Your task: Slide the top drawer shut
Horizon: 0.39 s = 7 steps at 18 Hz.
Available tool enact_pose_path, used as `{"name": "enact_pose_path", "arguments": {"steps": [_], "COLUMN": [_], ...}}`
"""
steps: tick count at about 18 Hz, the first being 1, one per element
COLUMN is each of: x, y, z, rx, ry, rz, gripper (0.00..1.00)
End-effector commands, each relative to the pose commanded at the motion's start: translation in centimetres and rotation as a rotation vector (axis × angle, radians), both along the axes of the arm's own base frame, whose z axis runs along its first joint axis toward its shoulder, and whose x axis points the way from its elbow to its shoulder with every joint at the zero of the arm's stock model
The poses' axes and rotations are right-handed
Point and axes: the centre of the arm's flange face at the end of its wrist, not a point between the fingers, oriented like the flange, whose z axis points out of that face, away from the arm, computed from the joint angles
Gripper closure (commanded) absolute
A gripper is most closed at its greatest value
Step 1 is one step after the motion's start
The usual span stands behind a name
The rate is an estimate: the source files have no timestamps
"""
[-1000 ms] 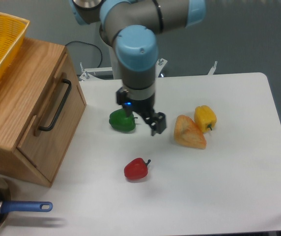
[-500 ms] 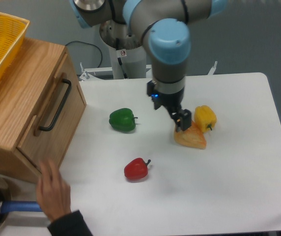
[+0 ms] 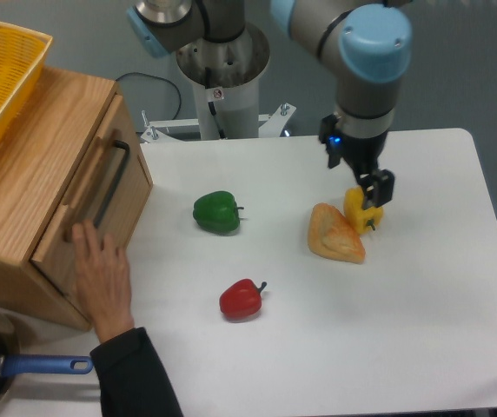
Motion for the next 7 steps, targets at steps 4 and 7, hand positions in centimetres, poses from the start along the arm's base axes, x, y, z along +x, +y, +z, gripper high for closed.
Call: {"name": "enact_pose_path", "arguments": {"steps": [4, 7], "x": [-0.72, -0.65], "y": [-0.68, -0.76], "z": [0.57, 0.19], "rx": [0.005, 0.007], "ry": [0.007, -0.002], "rz": [-0.016, -0.015], "gripper": [0.0, 0.0]}}
